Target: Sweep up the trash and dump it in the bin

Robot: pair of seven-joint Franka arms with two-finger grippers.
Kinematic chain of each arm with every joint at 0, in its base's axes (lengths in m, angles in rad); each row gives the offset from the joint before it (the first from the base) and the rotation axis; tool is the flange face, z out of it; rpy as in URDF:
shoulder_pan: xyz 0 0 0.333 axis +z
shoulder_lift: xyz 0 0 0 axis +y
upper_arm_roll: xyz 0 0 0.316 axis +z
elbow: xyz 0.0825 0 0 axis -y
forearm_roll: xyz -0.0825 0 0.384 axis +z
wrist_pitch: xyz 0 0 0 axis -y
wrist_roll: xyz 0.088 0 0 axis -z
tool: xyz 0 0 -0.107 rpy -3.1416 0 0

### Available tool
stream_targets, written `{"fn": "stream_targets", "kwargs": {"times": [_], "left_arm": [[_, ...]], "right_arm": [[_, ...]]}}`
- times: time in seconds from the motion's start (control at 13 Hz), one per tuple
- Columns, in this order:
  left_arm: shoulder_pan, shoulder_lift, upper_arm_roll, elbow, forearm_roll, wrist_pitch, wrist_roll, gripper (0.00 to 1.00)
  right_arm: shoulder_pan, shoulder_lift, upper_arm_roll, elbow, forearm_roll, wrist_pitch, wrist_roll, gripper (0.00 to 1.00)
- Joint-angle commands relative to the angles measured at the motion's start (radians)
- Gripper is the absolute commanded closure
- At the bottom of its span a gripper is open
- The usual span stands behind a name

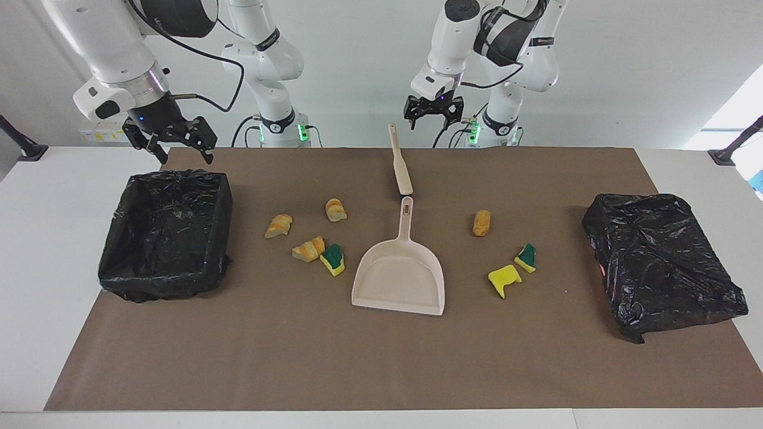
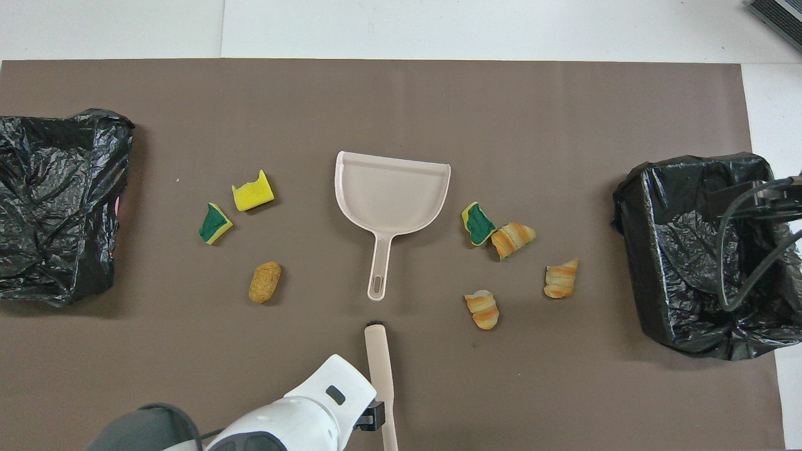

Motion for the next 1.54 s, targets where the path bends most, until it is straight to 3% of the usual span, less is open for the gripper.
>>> {"fn": "stream_targets", "kwargs": {"times": [0.0, 0.23, 0.69, 0.84, 1.46], "left_arm": [[-0.115, 0.117, 0.018, -0.052, -0.010, 0.153, -0.107, 0.00], [-0.189, 0.194, 0.020, -0.054, -0.010, 0.210, -0.196, 0.00], [-0.263, 0.230, 0.017, -0.094, -0.011, 0.302, -0.261, 0.00], [-0.300, 0.285, 0.018, -0.094, -0.011, 0.303, -0.265, 0.00], [-0.234, 0.277, 0.029, -0.036, -0.011, 0.230, -0.253, 0.00]], "right_arm": [[-0.009, -0.034, 0.010, -0.040, 0.016, 0.008, 0.028, 0.00], [-0.009, -0.039, 0.010, -0.049, 0.016, 0.006, 0.028, 0.00], [-0.009, -0.051, 0.010, -0.066, 0.016, 0.005, 0.028, 0.00], [-0.009, -0.051, 0.010, -0.066, 0.016, 0.005, 0.030, 0.00], [-0.007, -0.054, 0.010, -0.067, 0.016, 0.005, 0.030, 0.00]]}}
